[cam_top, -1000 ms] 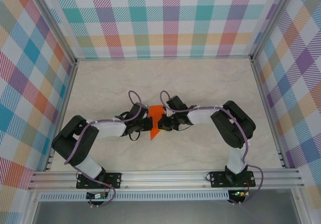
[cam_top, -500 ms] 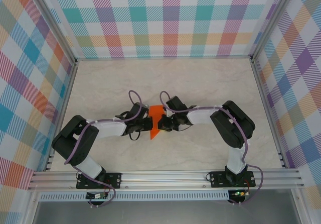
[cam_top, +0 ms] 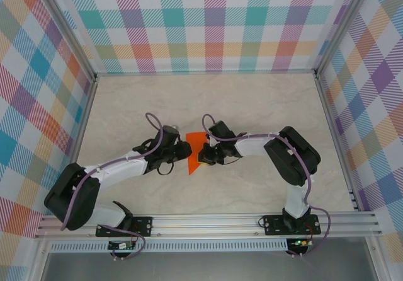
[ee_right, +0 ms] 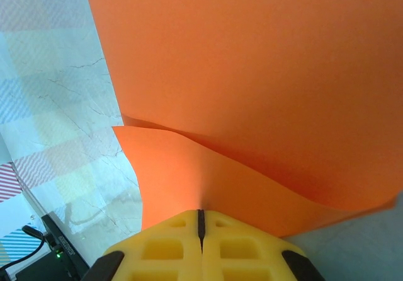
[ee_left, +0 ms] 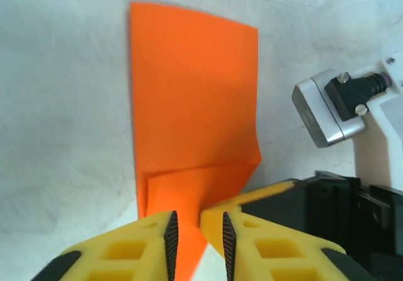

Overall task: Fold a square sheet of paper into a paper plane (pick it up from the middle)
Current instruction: Third fold the triangle at the center of the table.

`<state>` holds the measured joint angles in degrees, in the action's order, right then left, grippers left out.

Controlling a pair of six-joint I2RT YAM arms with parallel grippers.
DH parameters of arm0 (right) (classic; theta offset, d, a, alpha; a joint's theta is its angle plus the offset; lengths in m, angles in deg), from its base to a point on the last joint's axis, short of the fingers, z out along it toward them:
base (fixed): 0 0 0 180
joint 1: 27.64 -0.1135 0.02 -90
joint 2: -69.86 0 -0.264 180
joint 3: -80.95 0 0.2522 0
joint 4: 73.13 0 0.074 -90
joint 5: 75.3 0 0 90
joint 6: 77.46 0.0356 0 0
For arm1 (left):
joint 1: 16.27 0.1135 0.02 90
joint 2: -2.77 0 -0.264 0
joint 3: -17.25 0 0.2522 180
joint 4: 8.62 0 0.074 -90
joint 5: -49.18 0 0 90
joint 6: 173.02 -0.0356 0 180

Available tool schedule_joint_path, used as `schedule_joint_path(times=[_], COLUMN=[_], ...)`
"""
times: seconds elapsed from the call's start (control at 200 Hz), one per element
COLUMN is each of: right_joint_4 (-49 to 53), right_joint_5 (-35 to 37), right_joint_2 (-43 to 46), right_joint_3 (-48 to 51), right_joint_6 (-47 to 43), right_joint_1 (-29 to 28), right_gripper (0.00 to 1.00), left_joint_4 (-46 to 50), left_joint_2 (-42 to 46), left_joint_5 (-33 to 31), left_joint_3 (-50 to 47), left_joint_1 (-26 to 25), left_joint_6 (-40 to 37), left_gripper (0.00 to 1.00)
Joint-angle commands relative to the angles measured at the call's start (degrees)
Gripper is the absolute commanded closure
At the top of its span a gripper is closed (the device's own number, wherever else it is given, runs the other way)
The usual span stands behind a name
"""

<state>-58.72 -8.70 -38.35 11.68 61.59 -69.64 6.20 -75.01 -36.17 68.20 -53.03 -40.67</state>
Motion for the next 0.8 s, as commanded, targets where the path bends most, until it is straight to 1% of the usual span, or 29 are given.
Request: schedule_joint_path(times=[0.0, 0.04, 0.125, 0.205, 0.31, 0.58, 0.795], right_joint_4=[5.92, 6.1, 6.45, 6.53, 6.56, 7.3, 8.94], right_joint_5=[2.82, 2.87, 2.96, 2.96, 2.92, 3.05, 4.67], right_joint_2=[-0.53, -0.5, -0.53, -0.61, -0.9, -1.13, -1.39], right_joint_3=[2.07, 1.98, 1.9, 1.98, 1.98, 1.89, 1.8], right_joint_6=[1.19, 1.26, 1.54, 1.68, 1.92, 2.0, 2.38], right_joint_1=[0.16, 0.16, 0.16, 0.16, 0.16, 0.16, 0.16], right_gripper=[0.94, 0.95, 0.94, 0.95, 0.95, 0.95, 0.95], left_joint_4=[-4.29, -5.87, -10.15, -10.38, -11.69, -12.31, -11.07], left_joint_2=[0.36, -0.11, -1.51, -3.11, -5.45, -8.32, -8.88], left_joint_5=[3.98, 4.74, 6.71, 6.3, 6.23, 5.64, 4.04], left_joint_3=[-4.0, -5.02, -7.05, -7.25, -7.22, -6.08, -8.09], left_joint_1=[-1.79, -2.28, -3.36, -4.55, -5.3, -5.67, -5.79], left_joint_6=[8.58, 10.16, 13.3, 14.51, 15.04, 14.85, 15.73], left_gripper=[0.84, 0.88, 0.92, 0.96, 0.98, 1.0, 1.0])
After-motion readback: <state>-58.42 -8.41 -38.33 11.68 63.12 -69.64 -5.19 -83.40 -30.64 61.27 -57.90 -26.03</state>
